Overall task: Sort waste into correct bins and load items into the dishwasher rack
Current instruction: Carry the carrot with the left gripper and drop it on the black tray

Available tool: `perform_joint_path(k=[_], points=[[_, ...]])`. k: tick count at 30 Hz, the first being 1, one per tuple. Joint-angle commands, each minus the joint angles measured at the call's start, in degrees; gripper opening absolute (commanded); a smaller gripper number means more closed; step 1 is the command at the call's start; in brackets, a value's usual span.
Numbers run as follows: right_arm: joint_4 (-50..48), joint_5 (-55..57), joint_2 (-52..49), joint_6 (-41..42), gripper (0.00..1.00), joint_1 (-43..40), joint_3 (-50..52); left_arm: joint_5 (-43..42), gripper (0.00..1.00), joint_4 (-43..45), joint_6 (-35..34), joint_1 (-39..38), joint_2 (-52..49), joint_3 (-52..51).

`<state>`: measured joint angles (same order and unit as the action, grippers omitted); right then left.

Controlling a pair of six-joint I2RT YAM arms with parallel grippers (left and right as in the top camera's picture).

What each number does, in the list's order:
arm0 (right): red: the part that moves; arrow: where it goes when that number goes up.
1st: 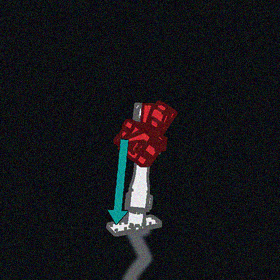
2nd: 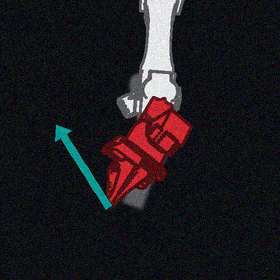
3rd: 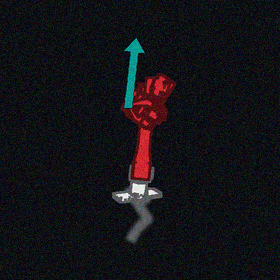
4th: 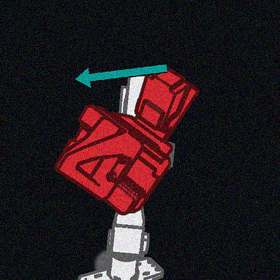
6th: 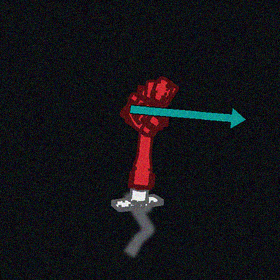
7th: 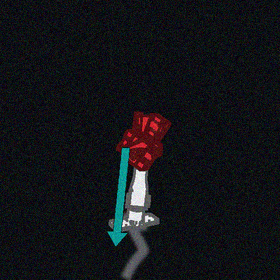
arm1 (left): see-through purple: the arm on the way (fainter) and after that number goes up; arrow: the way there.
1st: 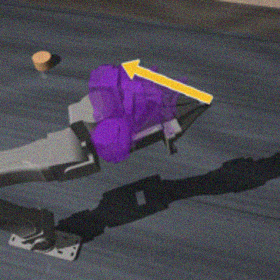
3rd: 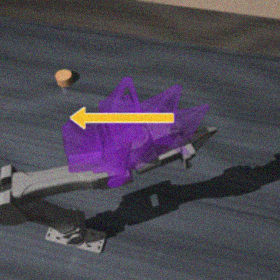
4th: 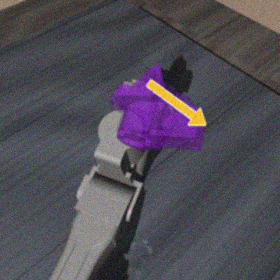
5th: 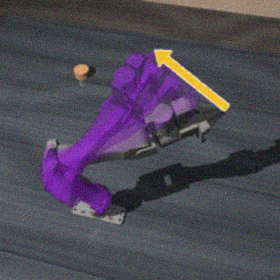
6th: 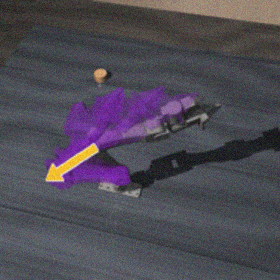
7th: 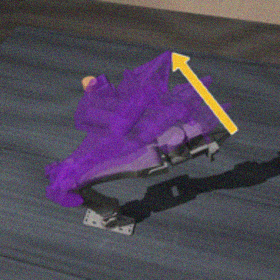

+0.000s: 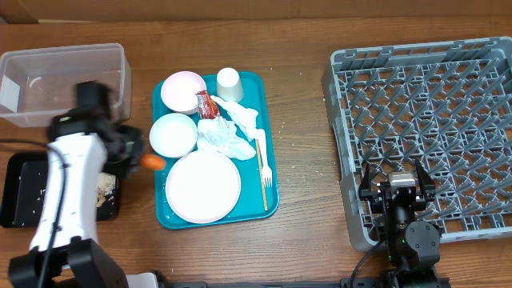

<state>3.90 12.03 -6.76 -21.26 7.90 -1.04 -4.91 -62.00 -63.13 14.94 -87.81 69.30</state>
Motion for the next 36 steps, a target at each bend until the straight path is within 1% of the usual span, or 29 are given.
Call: perform_joint_path(k=[1, 2, 3, 5, 7, 11, 13, 18, 30, 32, 34, 36], points=[[-0.35, 0.37, -0.02, 0.04, 1.0, -0.15, 0.55, -0.02, 0.08, -0.28, 4.46, 8.02, -0.04, 1.09], [-0.35, 0.37, -0.02, 0.04, 1.0, -0.15, 0.55, -0.02, 0.08, -0.26, 4.48, 10.01, -0.04, 1.09], [-0.35, 0.37, -0.02, 0.04, 1.0, -0.15, 0.55, -0.11, 0.1, -0.11, 4.46, 13.68, -0.04, 1.09], [-0.35, 0.37, -0.02, 0.02, 1.0, -0.15, 0.55, -0.72, 0.12, 0.37, 4.74, 17.42, -0.04, 1.09], [-0.35, 0.37, -0.02, 0.02, 1.0, -0.15, 0.55, -0.11, 0.12, 1.57, 5.62, 20.26, -0.04, 1.07], [-0.35, 0.37, -0.02, 0.02, 1.0, -0.15, 0.55, 4.24, 0.13, 5.49, 5.88, 24.57, -0.28, 0.92], [-0.35, 0.37, -0.02, 0.02, 1.0, -0.15, 0.55, 5.51, 0.14, 7.8, 6.01, 25.31, -0.61, 0.92], [-0.35, 0.37, -0.02, 0.02, 1.0, -0.15, 0.55, 7.63, 0.17, 14.38, 10.32, 25.77, -2.03, 0.92], [-0.35, 0.37, -0.02, 0.04, 1.0, -0.15, 0.55, 7.63, 0.17, 12.79, 10.23, 25.77, -10.88, 0.92], [-0.35, 0.37, -0.02, 0.02, 1.0, -0.15, 0.55, 7.65, 0.25, 12.66, 10.23, 25.77, -11.72, 0.92], [-0.35, 0.37, -0.02, 0.02, 1.0, -0.15, 0.55, 7.65, 0.28, 12.55, 10.23, 25.77, -12.22, 0.92], [-0.35, 0.37, -0.02, 0.04, 1.0, -0.15, 0.55, 7.65, 0.34, 12.5, 10.23, 25.77, -12.26, 0.92]])
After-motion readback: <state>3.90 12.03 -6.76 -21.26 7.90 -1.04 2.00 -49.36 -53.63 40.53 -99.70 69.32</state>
